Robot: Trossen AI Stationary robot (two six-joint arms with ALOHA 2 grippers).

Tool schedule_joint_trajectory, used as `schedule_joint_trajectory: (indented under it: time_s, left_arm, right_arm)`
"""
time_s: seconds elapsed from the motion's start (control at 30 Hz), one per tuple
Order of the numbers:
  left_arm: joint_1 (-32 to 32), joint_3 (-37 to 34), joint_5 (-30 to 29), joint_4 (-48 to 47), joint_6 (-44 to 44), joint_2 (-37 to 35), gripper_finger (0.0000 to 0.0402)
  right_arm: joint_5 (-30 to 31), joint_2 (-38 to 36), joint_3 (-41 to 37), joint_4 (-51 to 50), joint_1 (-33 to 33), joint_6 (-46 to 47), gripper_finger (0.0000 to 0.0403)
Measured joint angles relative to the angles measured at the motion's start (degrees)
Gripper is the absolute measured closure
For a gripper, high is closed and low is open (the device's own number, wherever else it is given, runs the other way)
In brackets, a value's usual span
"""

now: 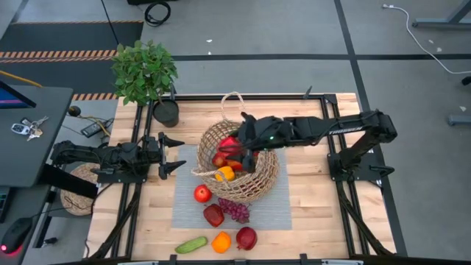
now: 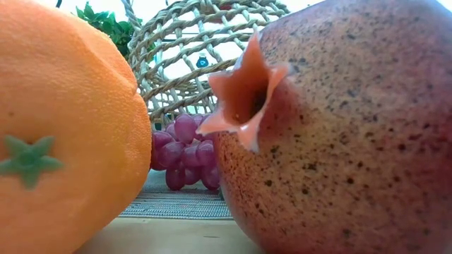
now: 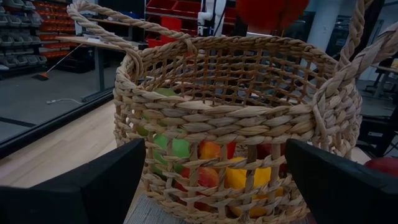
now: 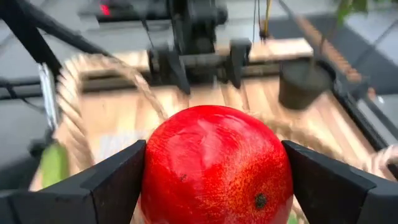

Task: Build produce basket
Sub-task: Put the red apple into the basket

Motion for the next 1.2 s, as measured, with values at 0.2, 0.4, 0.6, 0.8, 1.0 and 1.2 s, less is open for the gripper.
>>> schedule_joint_trajectory:
  time_s: [0.2,0.4,0.6,0.8,1.0,1.2]
  left_arm:
    - [0.02,0.00,0.03,0.24,0.02,0.02,0.0010]
    - [0.00,0.00,0.04,0.10,0.00,0.52,0.0010]
    - [0.01,0.01,0.00,0.25,0.00,0.50,0.0010]
    - [0.00,0.02,0.00,0.17,0.00,0.50,0.0010]
    - [0.01,0.00,0.00,0.23,0.00,0.50,0.0010]
    - [0.00,0.00,0.01,0.35,0.00,0.49,0.0010]
  right_arm:
    - [0.02,5.29,0.12,-2.98,-1.27,-0.03,0.0041]
    - [-0.29,10.35,3.85,-4.64,-2.61,-2.46,0.0041]
    - [-1.58,16.63,13.44,-13.26,-3.07,-3.00,0.0041]
    - [-2.01,22.88,21.27,-20.98,-3.11,-4.14,0.0041]
    - [-4.93,26.91,23.28,-23.04,-3.39,-6.72,0.0041]
    - [-6.56,29.03,23.28,-24.95,-4.57,-7.85,0.0041]
